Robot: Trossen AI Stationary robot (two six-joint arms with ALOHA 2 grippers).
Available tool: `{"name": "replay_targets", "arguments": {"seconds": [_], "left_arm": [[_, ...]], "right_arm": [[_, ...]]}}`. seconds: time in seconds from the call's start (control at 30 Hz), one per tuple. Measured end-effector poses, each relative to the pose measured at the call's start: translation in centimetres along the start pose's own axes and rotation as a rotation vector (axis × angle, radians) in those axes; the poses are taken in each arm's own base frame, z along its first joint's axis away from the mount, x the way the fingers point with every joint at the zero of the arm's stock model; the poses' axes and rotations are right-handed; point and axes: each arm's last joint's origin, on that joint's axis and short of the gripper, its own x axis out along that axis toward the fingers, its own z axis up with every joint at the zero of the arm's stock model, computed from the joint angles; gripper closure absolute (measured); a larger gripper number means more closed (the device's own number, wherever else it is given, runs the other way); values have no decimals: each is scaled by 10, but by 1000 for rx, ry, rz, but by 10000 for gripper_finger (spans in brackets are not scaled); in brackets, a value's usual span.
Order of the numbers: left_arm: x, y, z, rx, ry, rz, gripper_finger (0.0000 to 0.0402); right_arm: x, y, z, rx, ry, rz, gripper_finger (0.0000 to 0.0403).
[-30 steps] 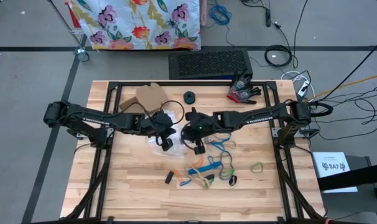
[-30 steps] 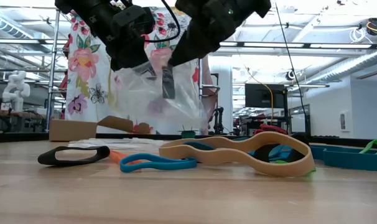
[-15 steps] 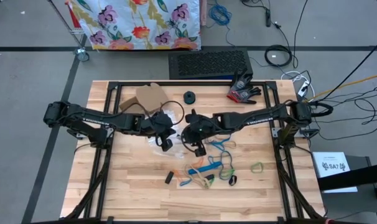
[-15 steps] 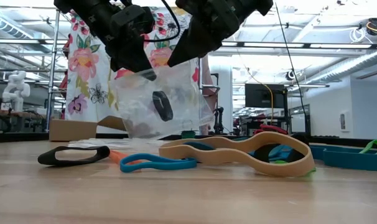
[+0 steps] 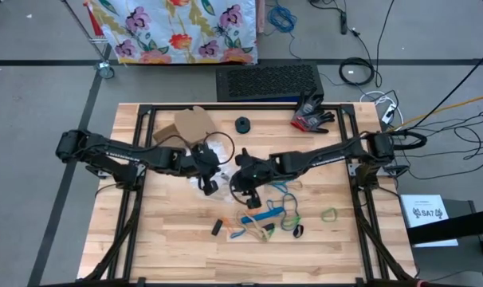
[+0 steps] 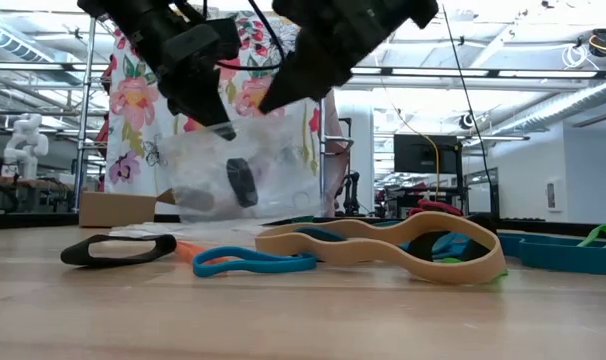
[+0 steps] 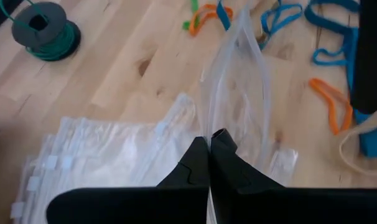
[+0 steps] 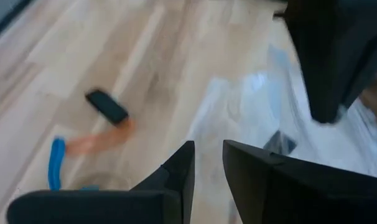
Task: Sort rubber bands
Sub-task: Put the black rubber band into the transparent zip bag
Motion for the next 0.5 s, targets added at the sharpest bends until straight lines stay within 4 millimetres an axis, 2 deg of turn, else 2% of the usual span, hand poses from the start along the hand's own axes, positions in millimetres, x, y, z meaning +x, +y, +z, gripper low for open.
{"name": "replay_targets", "arguments": {"seconds": [0.17,0.3,0.5], "left_arm": [[-13,-15,-7,48,-21,21,401],[-29,-25,-11,34,-58,7,401],[-41,-41,-24,10,-46,-2,401]], "right_arm": [[22,12,-4,9,-27,25,307],[37,24,-5,28,-60,44,265],[62,47,-7,-27,-163,75,207]]}}
